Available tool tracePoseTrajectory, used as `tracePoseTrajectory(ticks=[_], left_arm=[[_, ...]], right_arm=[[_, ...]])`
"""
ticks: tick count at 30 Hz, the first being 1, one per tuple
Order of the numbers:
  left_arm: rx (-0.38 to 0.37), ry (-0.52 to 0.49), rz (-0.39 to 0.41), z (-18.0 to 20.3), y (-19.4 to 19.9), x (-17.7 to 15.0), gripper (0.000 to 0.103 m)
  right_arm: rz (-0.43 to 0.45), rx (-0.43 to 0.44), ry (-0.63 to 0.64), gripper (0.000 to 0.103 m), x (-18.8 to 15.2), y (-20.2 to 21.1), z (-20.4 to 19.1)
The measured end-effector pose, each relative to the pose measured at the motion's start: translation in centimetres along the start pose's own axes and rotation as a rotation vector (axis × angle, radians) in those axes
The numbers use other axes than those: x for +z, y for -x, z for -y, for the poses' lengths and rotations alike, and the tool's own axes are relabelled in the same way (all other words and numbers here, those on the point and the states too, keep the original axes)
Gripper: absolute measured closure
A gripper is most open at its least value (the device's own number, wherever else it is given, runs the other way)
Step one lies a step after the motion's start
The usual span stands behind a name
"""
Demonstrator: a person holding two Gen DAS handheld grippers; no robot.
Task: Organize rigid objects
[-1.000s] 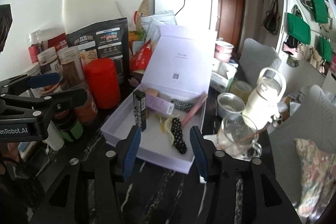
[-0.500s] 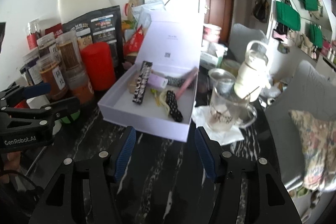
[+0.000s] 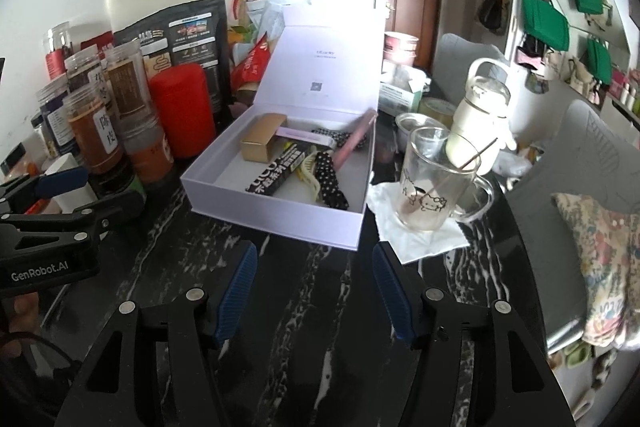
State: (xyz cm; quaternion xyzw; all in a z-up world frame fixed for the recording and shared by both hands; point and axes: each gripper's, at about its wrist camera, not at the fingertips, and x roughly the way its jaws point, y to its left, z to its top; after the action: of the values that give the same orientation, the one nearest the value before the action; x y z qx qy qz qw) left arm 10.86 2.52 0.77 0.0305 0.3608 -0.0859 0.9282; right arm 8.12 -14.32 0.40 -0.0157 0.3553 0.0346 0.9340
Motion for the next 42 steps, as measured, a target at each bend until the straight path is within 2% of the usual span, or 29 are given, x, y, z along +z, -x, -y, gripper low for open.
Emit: tracePoseTrajectory(ticks=[42], left_arm=[[-0.006, -0.065, 0.006, 2.3, 1.0, 0.4, 0.012]], right_arm=[[0.006, -0.021, 0.002, 0.042, 0.0, 0.7, 0.4]])
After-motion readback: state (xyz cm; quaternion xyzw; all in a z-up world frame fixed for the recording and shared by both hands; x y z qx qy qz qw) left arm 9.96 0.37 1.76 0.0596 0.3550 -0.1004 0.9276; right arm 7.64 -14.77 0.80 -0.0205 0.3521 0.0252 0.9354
